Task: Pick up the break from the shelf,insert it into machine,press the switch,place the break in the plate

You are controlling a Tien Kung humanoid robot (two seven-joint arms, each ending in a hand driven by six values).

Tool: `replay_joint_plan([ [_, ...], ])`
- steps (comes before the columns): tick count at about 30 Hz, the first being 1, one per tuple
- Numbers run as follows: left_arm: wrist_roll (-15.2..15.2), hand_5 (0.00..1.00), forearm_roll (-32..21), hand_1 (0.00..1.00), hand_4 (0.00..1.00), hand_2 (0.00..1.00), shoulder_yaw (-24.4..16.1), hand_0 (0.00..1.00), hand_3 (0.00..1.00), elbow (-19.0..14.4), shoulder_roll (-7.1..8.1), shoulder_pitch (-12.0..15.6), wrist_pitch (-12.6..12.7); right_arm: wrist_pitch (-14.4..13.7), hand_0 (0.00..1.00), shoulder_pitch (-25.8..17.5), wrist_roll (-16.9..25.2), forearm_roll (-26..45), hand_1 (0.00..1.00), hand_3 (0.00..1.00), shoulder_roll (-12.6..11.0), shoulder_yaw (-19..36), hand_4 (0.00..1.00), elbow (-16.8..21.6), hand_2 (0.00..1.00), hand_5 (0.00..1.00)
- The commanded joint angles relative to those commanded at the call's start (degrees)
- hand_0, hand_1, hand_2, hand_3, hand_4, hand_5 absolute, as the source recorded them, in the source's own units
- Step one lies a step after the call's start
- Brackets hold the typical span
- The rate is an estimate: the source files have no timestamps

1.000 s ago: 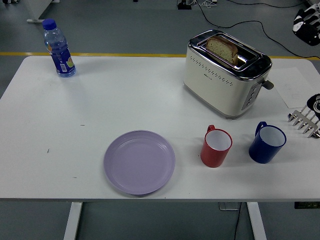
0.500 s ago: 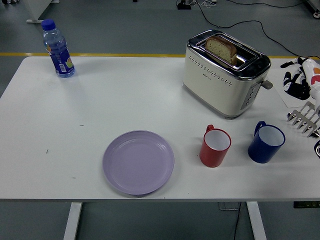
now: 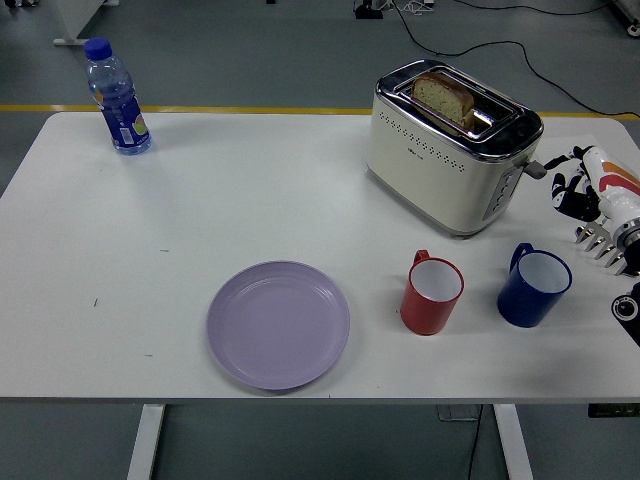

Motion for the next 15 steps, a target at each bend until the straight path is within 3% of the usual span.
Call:
replay_joint_plan([
  [11,-0.12,0.875,-1.09,0.693,0.282,0.689,0.65,0.682,0.561,0.0,-0.04,-0.47,0.08,-0.23,0.12,1.29,0.01,-0.22,0.017,0.594,1.52,-0.25,0.388,-2.51,0.161,0.002],
  [15,-0.03,0.875,-0.76,0.694,0.282,0.688,0.53,0.68,0.56,0.0,-0.14,-0.59,0.02,-0.28,0.12,1.95,-0.02,-0.7,0.017,0.592,3.22,0.1,0.387,-4.3,0.161,0.002],
])
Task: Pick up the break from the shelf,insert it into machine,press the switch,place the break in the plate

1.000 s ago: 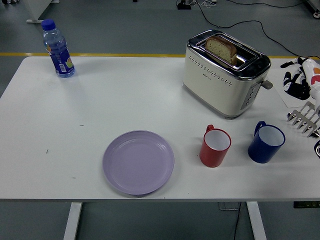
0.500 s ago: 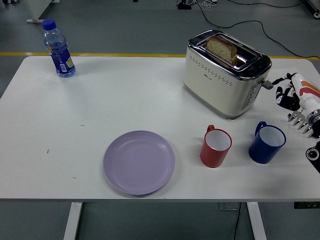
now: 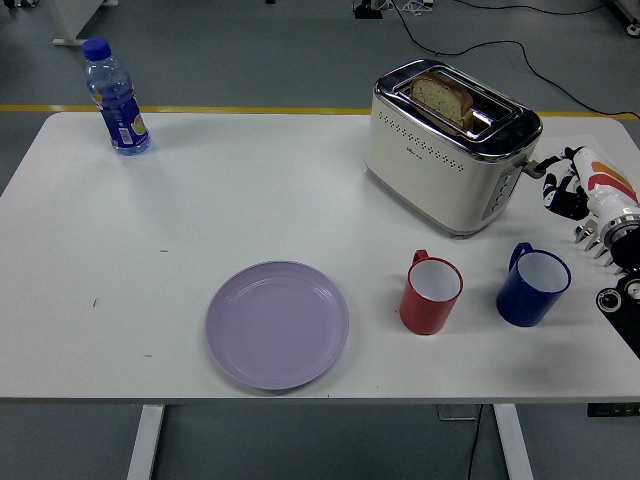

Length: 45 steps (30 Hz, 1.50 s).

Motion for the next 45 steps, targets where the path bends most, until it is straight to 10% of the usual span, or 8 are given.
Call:
replay_joint_plan([
  [45,0.36,0.873,-0.89,0.693,0.284,0.689,1.37,0.679,0.559,0.0,-0.16,-0.55,-0.76,-0.98,0.118,2.13,-0.7,0.41,0.016,0.575,3.81,-3.55,0.385,-12.64,0.158,0.002],
])
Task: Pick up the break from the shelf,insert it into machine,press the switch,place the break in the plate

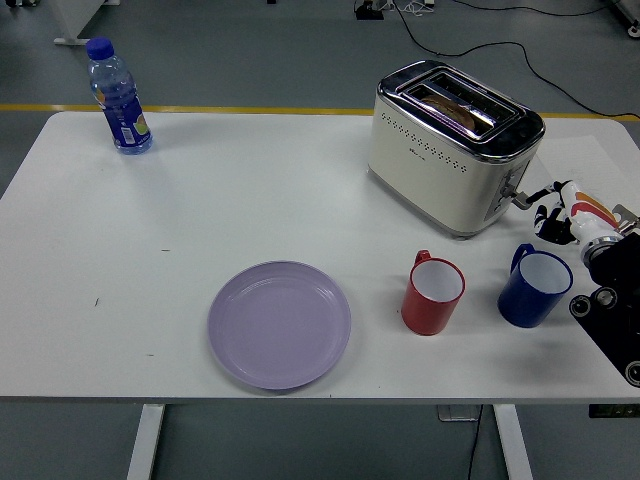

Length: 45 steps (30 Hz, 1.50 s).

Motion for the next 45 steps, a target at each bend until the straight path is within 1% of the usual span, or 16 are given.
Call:
replay_joint_plan([
  [2,0.01,0.873,-0.12,0.693,0.284,0.689,0.17,0.679,0.559,0.0,0.01,-0.01,-0.07,-0.32,0.118,0.02,-0.7,-0.75,0.016,0.575,-0.17,0.16,0.385,0.06,0.158,0.002],
  [7,0.07,0.872,-0.4,0.693,0.284,0.689,0.63,0.679,0.559,0.0,-0.01,-0.06,-0.37,-2.81,0.119,0.48,-3.43,-4.2,0.016,0.563,-0.75,1.68,0.385,-0.11,0.157,0.002],
  [15,0.16,0.87,-0.33,0.693,0.284,0.689,0.75,0.679,0.559,0.0,-0.03,0.18,-0.65,-4.14,0.12,0.54,-4.24,-4.85,0.016,0.561,-1.44,4.13,0.386,0.98,0.157,0.002],
  [18,0.23,0.871,-0.21,0.694,0.284,0.689,0.7,0.679,0.559,0.0,-0.03,0.3,-0.72,-5.0,0.123,0.49,-4.39,-4.87,0.017,0.561,-1.55,4.88,0.387,1.5,0.159,0.002],
  [21,0.25,0.871,-0.25,0.694,0.284,0.689,0.83,0.679,0.559,0.0,-0.01,0.34,-0.79,-6.73,0.123,0.63,-3.81,-3.86,0.017,0.561,-1.73,5.76,0.387,2.72,0.159,0.002],
  [22,0.26,0.871,-0.23,0.694,0.284,0.689,0.84,0.679,0.559,0.0,0.01,0.37,-0.82,-7.4,0.33,0.92,-2.93,-2.93,0.32,0.705,-1.75,6.4,0.387,3.71,0.415,0.002],
  [25,0.3,0.871,-0.11,0.694,0.284,0.689,0.78,0.679,0.559,0.0,0.06,0.39,-0.88,-7.19,0.33,1.65,-2.13,-1.94,0.32,0.705,-1.8,7.4,0.387,5.34,0.415,0.002],
  [26,0.3,0.871,-0.13,0.694,0.284,0.689,0.84,0.679,0.559,0.0,0.1,0.4,-0.92,-6.2,0.33,2.06,-2.14,-0.92,0.32,0.705,-1.86,7.66,0.387,6.05,0.415,0.002],
  [27,0.3,0.871,-0.13,0.694,0.284,0.689,0.86,0.679,0.559,0.0,0.12,0.4,-0.94,-5.78,0.33,2.23,-2.14,-0.5,0.32,0.705,-1.88,7.77,0.387,6.34,0.415,0.002],
  [28,0.3,0.872,-0.17,0.693,0.285,0.689,0.89,0.679,0.559,0.0,0.15,0.39,-0.95,-5.3,0.636,2.47,-2.12,-0.18,0.598,0.878,-1.91,7.83,0.6,6.67,0.685,0.306],
  [31,0.31,0.872,-0.33,0.693,0.285,0.689,1.1,0.679,0.559,0.0,0.26,0.26,-1.01,-3.21,0.636,3.84,-1.13,1.59,0.598,0.878,-1.9,7.83,0.6,7.96,0.685,0.306],
  [33,0.3,0.872,-0.46,0.693,0.285,0.689,1.19,0.679,0.559,0.0,0.32,0.14,-1.03,-2.8,0.636,4.55,-0.24,2.91,0.598,0.878,-1.7,7.69,0.6,8.32,0.685,0.306],
  [34,0.29,0.873,-0.54,0.694,0.285,0.689,1.22,0.679,0.559,0.0,0.37,0.01,-1.03,-2.76,0.77,4.98,0.44,3.63,0.767,0.954,-1.5,7.6,0.678,8.5,0.876,0.39],
  [39,0.34,0.873,-0.55,0.694,0.285,0.689,1.02,0.679,0.559,0.0,0.51,-0.35,-1.0,-2.21,0.77,7.01,2.16,5.5,0.767,0.954,-0.7,6.76,0.678,9.47,0.876,0.39],
  [40,0.34,0.872,-0.58,0.695,0.285,0.689,1.05,0.679,0.559,0.0,0.52,-0.39,-1.0,-2.11,0.823,7.38,2.31,5.69,0.824,0.97,-0.57,6.57,0.736,9.56,0.931,0.422],
  [45,0.36,0.872,-0.65,0.695,0.285,0.689,1.14,0.679,0.559,0.0,0.58,-0.58,-1.03,-1.52,0.823,9.94,2.82,6.89,0.824,0.97,0.37,5.15,0.736,10.08,0.931,0.422],
])
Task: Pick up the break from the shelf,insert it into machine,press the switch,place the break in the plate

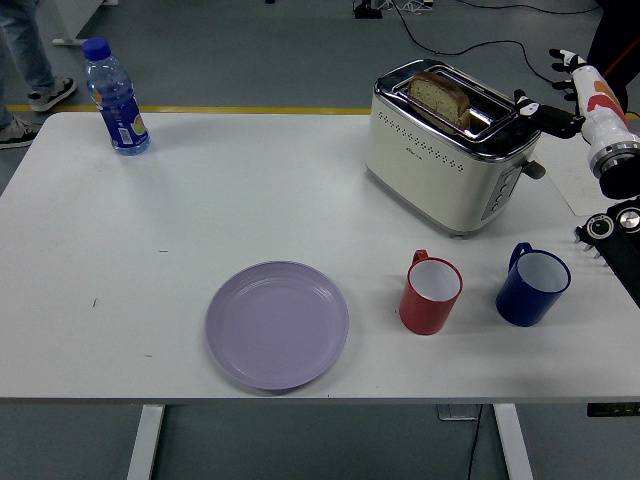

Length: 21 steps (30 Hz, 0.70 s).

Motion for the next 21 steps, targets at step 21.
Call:
replay_joint_plan([
  [21,-0.01,0.87,-0.46,0.695,0.288,0.687,0.31,0.678,0.559,0.0,0.38,-0.66,0.13,3.84,0.878,11.05,0.71,-2.71,0.85,0.95,9.41,-7.96,0.779,-9.08,0.931,0.438],
])
